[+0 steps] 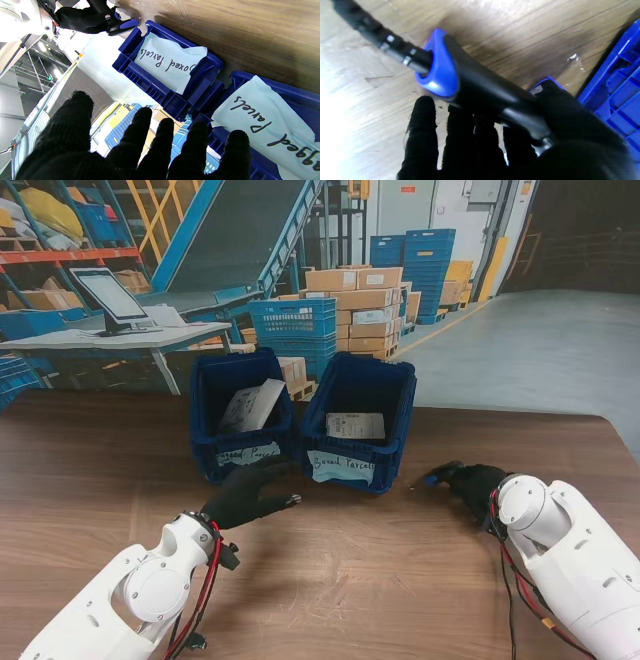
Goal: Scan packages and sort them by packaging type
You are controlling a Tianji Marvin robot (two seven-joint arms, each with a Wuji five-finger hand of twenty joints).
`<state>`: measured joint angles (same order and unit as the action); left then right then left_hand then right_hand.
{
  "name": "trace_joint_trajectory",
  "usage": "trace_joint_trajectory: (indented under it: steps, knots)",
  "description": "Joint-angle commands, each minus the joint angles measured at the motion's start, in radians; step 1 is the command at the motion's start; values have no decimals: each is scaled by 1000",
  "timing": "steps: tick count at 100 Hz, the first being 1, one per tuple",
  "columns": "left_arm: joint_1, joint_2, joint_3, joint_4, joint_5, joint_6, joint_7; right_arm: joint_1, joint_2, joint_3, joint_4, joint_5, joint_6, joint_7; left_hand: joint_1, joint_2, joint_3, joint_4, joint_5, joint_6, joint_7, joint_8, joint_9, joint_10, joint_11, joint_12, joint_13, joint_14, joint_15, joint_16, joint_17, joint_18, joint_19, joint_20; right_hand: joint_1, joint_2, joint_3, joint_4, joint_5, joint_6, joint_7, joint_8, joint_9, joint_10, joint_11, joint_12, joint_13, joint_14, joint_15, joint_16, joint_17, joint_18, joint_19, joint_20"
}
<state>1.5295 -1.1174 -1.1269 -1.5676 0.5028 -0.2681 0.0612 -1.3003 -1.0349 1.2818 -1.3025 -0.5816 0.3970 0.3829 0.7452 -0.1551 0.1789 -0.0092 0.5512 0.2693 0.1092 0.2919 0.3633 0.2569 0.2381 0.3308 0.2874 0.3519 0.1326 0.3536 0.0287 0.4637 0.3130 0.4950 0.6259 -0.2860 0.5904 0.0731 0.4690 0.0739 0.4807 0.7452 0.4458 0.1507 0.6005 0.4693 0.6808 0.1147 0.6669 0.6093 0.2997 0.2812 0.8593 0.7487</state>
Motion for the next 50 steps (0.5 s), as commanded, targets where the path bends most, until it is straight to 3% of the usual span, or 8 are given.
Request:
trace_joint_trajectory:
  steps: [1,23,50]
  knots:
    - [4,0,2,-8,-1,-4,-19,-22,-2,-4,5,-1,-2,13,17,22,-26,18,-42,11,-21,0,-37,3,-1,-10,-34,15,-26,-8,-9,-22,-38,21,-38,43,-24,38,-22,-9,-22,6,-29,23,-16,-25,-97,76,-342,-177,-14,5,-18,-11]
    - [3,0,1,-8,0,-5,-20,-37,3,8,-24,-37,-4,25,18,21,-26,18,-42,11,-21,0,-36,2,-1,-10,-32,15,-26,-8,-9,-22,-40,23,-62,69,-74,27,-44,3,-60,2,-54,31,-54,-59,-128,85,-384,-215,-45,4,-53,-35]
    - [1,0,1,-9,5,-6,-18,-69,3,38,-90,-80,49,17,18,21,-26,18,-40,12,-20,0,-37,2,-1,-10,-35,15,-27,-9,-10,-22,-42,24,-77,86,-103,22,-44,8,-78,0,-65,40,-57,-64,-153,96,-392,-223,-75,6,-73,-46]
